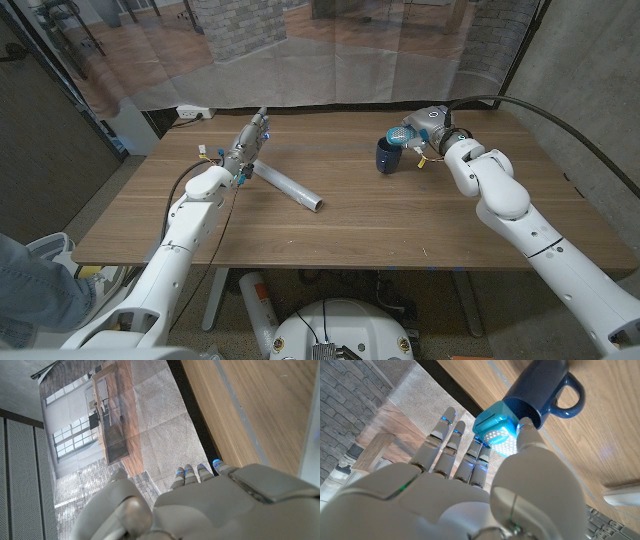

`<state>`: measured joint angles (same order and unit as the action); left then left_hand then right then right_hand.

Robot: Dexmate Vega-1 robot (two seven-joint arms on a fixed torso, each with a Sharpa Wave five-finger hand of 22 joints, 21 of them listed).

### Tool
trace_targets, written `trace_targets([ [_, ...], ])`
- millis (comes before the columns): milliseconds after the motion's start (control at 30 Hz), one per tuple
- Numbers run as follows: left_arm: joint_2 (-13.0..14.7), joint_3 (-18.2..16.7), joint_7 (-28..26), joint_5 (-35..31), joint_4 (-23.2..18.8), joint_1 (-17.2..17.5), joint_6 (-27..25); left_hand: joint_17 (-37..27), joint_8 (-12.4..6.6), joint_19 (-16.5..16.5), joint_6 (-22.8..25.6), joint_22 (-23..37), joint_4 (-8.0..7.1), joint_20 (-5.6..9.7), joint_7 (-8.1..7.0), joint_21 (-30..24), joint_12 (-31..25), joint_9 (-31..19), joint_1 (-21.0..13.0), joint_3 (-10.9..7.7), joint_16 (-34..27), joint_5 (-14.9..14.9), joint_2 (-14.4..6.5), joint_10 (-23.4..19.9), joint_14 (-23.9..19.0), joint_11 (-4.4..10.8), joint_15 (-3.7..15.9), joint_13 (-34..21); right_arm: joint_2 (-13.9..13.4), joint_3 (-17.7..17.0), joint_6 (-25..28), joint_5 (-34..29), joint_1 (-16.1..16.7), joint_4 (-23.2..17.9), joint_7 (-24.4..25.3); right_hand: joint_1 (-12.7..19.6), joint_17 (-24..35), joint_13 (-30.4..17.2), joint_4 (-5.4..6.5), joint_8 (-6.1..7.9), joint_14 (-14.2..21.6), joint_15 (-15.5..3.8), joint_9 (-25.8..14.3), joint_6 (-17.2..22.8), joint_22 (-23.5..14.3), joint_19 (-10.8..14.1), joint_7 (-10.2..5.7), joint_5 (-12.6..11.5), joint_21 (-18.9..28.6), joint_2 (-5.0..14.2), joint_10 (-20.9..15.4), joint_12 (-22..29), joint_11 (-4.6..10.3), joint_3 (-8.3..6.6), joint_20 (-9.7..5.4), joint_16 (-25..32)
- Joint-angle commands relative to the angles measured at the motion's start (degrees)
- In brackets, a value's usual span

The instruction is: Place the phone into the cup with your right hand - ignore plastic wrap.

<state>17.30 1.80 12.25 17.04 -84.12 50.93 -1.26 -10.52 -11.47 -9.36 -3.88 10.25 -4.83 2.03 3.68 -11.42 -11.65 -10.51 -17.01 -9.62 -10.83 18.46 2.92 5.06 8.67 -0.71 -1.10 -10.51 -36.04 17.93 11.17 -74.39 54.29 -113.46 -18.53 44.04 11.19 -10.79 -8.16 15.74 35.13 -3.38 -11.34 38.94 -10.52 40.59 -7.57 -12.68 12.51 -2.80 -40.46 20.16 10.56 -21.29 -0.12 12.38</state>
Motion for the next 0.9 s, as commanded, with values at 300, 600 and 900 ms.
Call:
trace_targets([
  [300, -0.2, -0.1, 0.0, 0.1, 0.7, 0.0, 0.5, -0.1, 0.12, -1.1, -0.2, 0.1, 0.10, 0.55, -0.02, -0.1, 0.0, -0.2, -0.1, 0.28, 0.0, -0.1, -0.7, 0.1, 0.4, -0.21, 0.02, -0.2, 0.2, 3.7, 0.4, -0.5, -5.4, 5.3, -0.2, 2.9, 0.1, -0.3, 0.48, 0.32, 0.9, -6.13, -0.3, 5.9, -0.1, 0.6, -5.22, 0.1, 0.0, 3.62, -2.2, 0.2, 1.20, -0.09, 0.04, -0.2],
  [600, -0.2, -0.3, -0.4, 0.1, -0.2, 0.7, 0.0, -0.1, 0.13, -1.2, -0.1, 0.1, 0.10, 0.47, 0.02, -0.1, 0.0, -0.2, -0.1, 0.37, 0.0, -0.2, -0.7, 0.1, 0.4, -0.12, 0.02, -0.2, 0.1, 5.2, 0.6, -1.1, -6.5, 6.7, 0.1, 2.9, 0.1, -0.3, 0.52, 0.24, 0.9, -6.13, -0.3, 5.9, -0.1, 0.5, -5.22, 0.1, 0.0, 3.72, -2.4, 0.2, 1.21, -0.10, 0.00, -0.2],
  [900, 0.0, -0.5, -1.2, -0.3, -1.6, 1.5, -0.6, -0.1, 0.11, -1.1, -0.1, 0.1, 0.10, 0.50, -0.05, -0.1, 0.0, -0.2, -0.2, 0.45, 0.0, -0.2, -0.8, 0.2, 0.4, -0.16, 0.04, -0.2, -0.2, 6.1, 0.7, -1.3, -7.3, 8.2, 0.7, 2.9, 0.1, -0.3, 0.57, 0.15, 1.0, -6.14, -0.3, 6.0, -0.1, 0.4, -5.23, 0.2, -0.1, 3.85, -2.5, 0.2, 1.25, -0.11, -0.04, -0.3],
])
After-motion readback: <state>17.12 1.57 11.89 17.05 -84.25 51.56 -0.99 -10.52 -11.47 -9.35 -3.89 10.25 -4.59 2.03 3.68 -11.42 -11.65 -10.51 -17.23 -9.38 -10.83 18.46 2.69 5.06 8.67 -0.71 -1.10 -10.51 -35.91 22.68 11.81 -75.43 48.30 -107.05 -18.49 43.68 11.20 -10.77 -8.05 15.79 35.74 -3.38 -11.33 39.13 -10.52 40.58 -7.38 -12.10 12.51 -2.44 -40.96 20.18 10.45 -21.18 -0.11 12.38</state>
